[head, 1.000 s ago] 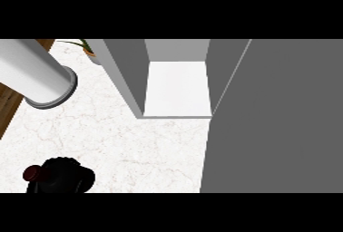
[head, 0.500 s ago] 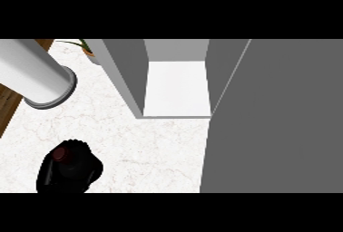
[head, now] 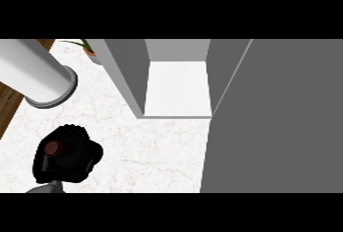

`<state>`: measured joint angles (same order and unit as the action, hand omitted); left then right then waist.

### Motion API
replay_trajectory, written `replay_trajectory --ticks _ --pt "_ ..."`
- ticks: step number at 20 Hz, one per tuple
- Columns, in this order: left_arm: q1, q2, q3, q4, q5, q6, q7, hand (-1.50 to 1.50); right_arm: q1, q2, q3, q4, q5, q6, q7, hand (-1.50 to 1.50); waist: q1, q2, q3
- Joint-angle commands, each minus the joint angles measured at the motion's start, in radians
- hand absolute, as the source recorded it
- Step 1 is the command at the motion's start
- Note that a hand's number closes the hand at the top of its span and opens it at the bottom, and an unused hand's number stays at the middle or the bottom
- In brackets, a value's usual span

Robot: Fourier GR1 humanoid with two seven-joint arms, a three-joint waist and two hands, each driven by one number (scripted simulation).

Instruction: Pick up the wine, place it into the cabinet and close the cabinet

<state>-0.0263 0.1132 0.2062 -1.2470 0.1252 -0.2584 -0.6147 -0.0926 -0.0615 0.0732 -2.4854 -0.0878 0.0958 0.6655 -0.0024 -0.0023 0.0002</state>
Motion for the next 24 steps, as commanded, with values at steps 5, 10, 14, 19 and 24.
replay_trajectory --ticks 5,10,14,19,24 --pt "0.073 -0.063 -0.096 -0.352 0.097 -0.009 0.285 1.50 0.011 0.023 0.056 -0.129 -0.001 -0.033 0.076 -1.50 0.006 -0.003 0.000" --pt "0.095 -0.080 -0.160 -0.508 0.067 0.058 0.382 1.50 0.047 -0.020 -0.030 -0.147 -0.101 0.005 0.065 -1.50 0.000 -0.001 0.001" --pt "0.030 -0.111 -0.236 -0.548 0.023 0.132 0.496 1.50 0.012 0.019 0.044 -0.082 -0.005 -0.023 0.030 -1.50 0.000 0.001 0.000" --pt "-0.077 -0.113 -0.360 -0.584 0.047 0.253 0.627 1.50 -0.002 -0.012 -0.070 -0.028 -0.115 0.020 -0.010 -1.50 -0.006 0.002 0.001" --pt "-0.068 -0.113 -0.497 -0.714 0.051 0.379 0.695 1.50 -0.022 0.007 0.005 -0.056 -0.033 -0.011 0.050 -1.50 0.000 0.000 0.000"
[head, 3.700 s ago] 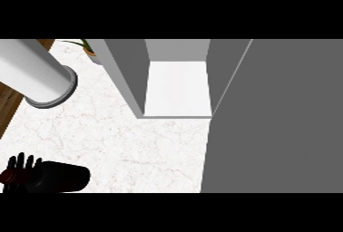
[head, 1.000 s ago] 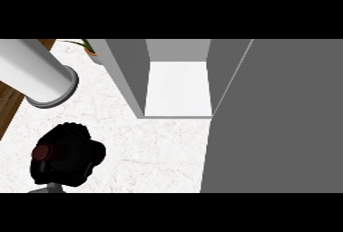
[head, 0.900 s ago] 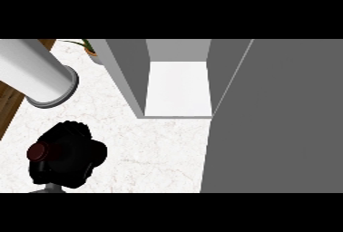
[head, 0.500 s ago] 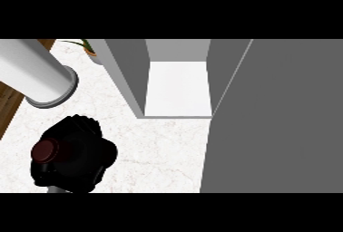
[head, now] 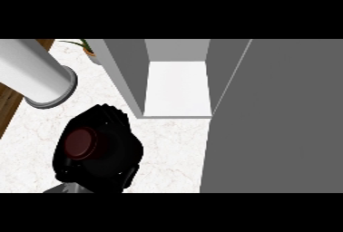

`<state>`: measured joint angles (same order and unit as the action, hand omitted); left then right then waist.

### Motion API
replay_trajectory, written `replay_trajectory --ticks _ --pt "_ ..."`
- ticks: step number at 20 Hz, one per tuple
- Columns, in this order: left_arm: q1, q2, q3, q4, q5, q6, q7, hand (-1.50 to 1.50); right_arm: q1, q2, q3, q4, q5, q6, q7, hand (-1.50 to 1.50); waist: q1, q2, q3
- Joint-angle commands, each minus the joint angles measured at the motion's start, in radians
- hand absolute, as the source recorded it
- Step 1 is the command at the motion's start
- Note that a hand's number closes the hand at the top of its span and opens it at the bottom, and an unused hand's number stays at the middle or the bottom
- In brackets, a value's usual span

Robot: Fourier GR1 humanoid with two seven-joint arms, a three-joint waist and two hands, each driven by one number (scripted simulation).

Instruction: Pick up the wine, place it into the cabinet and close the cabinet

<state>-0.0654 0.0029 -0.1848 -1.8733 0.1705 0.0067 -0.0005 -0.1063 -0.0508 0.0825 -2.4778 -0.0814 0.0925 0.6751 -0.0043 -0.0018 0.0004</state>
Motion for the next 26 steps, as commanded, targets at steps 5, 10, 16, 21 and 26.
replay_trajectory --ticks 5,10,16,21,26 --pt "-0.199 -0.003 -0.213 -0.027 -0.017 0.348 0.145 1.50 0.046 -0.029 -0.102 -0.055 -0.163 0.044 -0.007 -1.50 -0.006 0.000 0.001" --pt "-0.343 -0.003 -0.264 0.079 -0.056 0.478 0.162 1.50 0.093 -0.008 -0.087 -0.087 -0.154 0.056 -0.027 -1.50 -0.010 0.000 0.001" --pt "-0.429 -0.003 -0.325 0.217 -0.026 0.611 0.083 1.50 0.023 -0.023 -0.078 -0.124 -0.132 0.023 0.062 -1.50 -0.011 0.001 0.000" --pt "-0.518 -0.003 -0.257 0.281 -0.034 0.594 0.078 1.50 0.093 0.012 -0.040 -0.079 -0.097 0.055 -0.060 -1.50 -0.008 0.002 0.000" --pt "-0.508 -0.003 -0.261 0.346 -0.002 0.598 0.027 1.50 0.076 -0.013 -0.062 -0.121 -0.125 0.044 0.024 -1.50 -0.007 0.002 0.000"
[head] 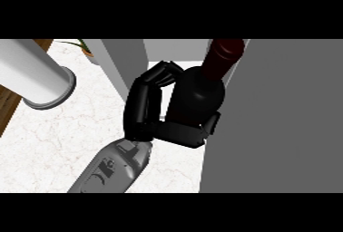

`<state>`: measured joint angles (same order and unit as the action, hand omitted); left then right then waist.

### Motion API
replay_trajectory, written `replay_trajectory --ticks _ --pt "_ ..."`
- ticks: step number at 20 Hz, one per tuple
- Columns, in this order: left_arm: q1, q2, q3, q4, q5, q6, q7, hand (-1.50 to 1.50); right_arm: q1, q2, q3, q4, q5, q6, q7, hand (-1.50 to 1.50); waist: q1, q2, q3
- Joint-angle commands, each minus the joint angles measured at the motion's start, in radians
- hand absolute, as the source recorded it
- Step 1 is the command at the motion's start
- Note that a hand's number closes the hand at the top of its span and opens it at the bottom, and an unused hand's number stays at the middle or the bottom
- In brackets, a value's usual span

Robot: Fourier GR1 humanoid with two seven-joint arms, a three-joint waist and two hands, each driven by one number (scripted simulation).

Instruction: Pick up the wine, place it into the cabinet and close the cabinet

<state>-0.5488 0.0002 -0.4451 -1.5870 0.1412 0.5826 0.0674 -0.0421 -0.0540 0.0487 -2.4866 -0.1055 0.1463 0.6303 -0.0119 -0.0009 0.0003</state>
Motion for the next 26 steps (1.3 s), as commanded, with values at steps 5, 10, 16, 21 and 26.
replay_trajectory --ticks 5,10,16,21,26 --pt "0.017 0.000 -0.045 0.128 0.109 0.056 -0.166 1.50 0.036 0.008 -0.015 -0.089 -0.063 0.002 0.011 -1.50 -0.002 0.002 0.000" --pt "-0.001 0.000 -0.054 0.195 0.207 0.085 -0.259 1.50 -0.034 0.012 0.028 -0.124 -0.037 -0.030 0.086 -1.50 -0.005 0.001 -0.001" --pt "-0.003 0.000 -0.098 0.273 0.217 0.112 -0.316 1.50 0.006 -0.019 -0.059 -0.097 -0.114 0.013 0.049 -1.50 -0.003 0.001 0.000" --pt "0.017 0.009 -0.007 0.361 0.132 0.023 -0.356 1.50 0.061 0.000 -0.024 -0.161 -0.091 0.014 0.046 -1.50 -0.002 -0.001 0.000" --pt "0.032 0.000 -0.054 0.446 0.187 0.065 -0.483 1.50 0.022 0.009 0.002 -0.125 -0.065 0.001 0.060 -1.50 -0.006 0.002 -0.001"
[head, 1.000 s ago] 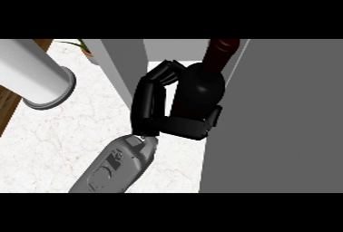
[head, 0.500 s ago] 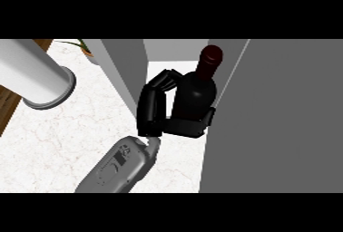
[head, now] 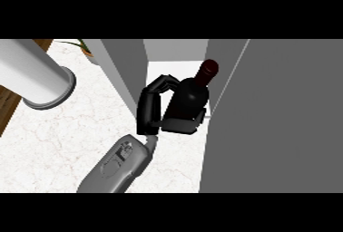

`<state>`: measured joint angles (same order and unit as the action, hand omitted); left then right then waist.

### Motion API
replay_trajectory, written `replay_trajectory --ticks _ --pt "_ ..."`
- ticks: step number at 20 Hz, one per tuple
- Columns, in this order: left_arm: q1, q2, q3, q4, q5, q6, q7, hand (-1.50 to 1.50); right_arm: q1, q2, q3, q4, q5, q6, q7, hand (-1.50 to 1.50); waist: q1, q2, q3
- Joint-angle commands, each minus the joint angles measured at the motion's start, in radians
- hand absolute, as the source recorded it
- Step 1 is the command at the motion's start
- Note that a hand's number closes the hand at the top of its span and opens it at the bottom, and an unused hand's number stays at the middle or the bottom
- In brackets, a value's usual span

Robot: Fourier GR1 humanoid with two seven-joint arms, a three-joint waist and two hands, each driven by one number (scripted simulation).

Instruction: Pick up the wine, place it into the cabinet and close the cabinet

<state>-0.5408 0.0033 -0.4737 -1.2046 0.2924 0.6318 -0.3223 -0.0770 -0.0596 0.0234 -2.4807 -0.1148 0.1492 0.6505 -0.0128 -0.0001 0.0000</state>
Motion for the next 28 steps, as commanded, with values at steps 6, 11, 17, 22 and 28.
replay_trajectory --ticks 6,11,17,22,28 --pt "-0.076 -0.003 0.131 0.179 0.068 -0.069 -0.132 1.50 0.034 -0.001 -0.010 -0.097 -0.080 0.003 0.021 -1.50 -0.005 0.002 0.000" --pt "-0.083 -0.003 0.171 0.246 0.089 -0.100 -0.168 1.50 0.024 0.014 0.038 -0.161 -0.045 -0.032 0.084 -1.50 -0.006 0.001 -0.001" --pt "-0.103 0.027 0.188 0.228 0.059 -0.133 -0.084 1.50 0.045 0.009 0.012 -0.122 -0.076 -0.003 0.053 -1.50 0.006 -0.002 0.000" --pt "-0.236 -0.003 0.220 0.401 0.134 -0.154 -0.106 1.50 0.049 0.017 0.010 -0.131 -0.089 -0.006 0.048 -1.50 -0.007 0.001 0.000" --pt "-0.324 -0.003 0.271 0.576 0.118 -0.185 -0.161 1.50 -0.060 0.016 0.035 -0.121 -0.056 -0.055 0.137 -1.50 -0.006 0.003 -0.001"
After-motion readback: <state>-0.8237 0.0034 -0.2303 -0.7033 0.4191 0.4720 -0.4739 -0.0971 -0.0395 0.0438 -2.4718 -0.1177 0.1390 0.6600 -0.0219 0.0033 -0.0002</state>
